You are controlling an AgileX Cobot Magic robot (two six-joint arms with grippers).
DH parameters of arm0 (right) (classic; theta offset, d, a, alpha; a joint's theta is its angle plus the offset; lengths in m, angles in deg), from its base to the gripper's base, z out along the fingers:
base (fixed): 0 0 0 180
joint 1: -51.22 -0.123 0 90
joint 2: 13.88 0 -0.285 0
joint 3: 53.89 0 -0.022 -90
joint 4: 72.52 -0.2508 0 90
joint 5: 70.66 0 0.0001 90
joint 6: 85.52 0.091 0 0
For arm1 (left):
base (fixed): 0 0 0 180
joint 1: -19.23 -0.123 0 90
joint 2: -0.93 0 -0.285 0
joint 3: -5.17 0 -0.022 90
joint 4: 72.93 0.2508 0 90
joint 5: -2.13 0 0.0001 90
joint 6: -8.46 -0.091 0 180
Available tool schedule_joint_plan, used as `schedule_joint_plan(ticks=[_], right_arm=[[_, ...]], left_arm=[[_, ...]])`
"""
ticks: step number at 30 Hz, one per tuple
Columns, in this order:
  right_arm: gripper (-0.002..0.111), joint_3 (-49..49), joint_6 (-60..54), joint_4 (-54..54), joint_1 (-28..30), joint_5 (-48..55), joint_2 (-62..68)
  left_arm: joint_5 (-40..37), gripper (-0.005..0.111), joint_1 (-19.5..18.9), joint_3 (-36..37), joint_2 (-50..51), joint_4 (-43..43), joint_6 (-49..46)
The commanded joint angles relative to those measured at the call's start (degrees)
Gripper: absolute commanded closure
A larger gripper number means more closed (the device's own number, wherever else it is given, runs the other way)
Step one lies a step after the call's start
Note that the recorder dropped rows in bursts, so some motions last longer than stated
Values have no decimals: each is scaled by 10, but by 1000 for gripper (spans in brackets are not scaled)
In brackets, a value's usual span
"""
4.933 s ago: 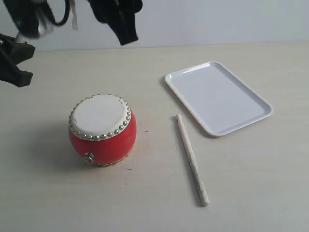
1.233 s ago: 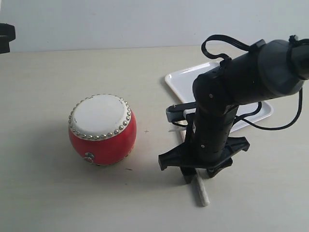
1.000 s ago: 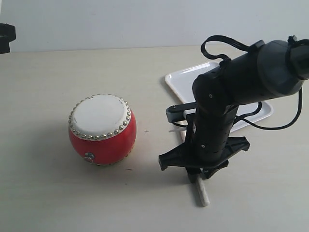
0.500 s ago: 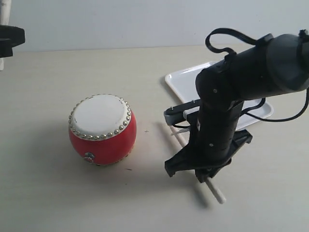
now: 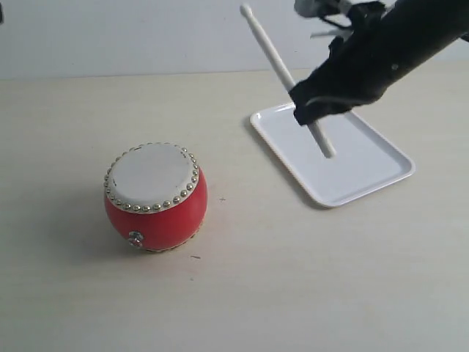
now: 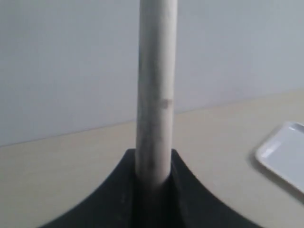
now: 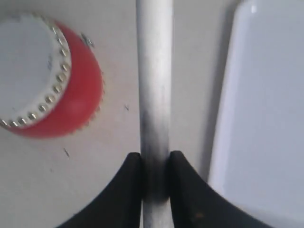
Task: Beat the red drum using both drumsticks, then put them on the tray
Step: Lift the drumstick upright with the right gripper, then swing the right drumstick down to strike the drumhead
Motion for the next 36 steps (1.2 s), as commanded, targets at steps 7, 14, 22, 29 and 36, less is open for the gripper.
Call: schedule_joint_plan(ticks=[7,14,22,29,36], right_arm=[[108,-118,-268,-294,81,123,114],[108,-122,-243,-232,80,82,154],[108,-121,130,133,27,96,150],[108,-121,182,217,-83,170,95],[108,-121,237,256,-121,225,40]], left_arm=[[-266,107,0,-110,134,-14,-59],[-680,107,1,-299,236,-770,-834],[-687,107,127,-222,146,-945,-928],[-691,107,200,-121,89,-953,-918],[-696,107,214,-53,45,-976,-896]])
